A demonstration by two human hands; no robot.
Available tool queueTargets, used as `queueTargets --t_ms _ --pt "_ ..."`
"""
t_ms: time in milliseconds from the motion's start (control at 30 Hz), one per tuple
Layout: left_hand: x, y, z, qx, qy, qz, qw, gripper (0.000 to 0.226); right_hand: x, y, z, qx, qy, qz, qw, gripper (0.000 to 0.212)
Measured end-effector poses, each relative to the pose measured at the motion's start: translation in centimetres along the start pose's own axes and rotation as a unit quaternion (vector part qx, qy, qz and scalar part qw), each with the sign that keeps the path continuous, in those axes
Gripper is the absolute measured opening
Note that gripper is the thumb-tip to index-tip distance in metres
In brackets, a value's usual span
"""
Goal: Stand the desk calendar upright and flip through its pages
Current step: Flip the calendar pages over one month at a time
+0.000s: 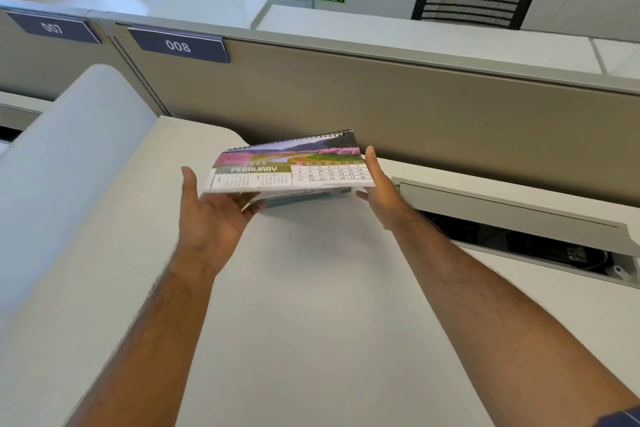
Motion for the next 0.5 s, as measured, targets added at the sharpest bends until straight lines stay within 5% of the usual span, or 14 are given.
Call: queueTargets --t_ms 500 --pt "3.4 -3.0 -2.8 -0.029 -0.037 -0.014 0.999 0.067 0.5 0.0 -0.8 -0.008 -0.027 -0.007 1.0 0.072"
Point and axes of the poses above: each hand's wrist, its own z-axis away from the middle knuckle, its own y-axis out of the back of the hand, x = y × z, the point moved 5 cm from there along -z, towards the middle knuckle, and after that the axes turned 4 degrees about y, right-handed, at the moved point
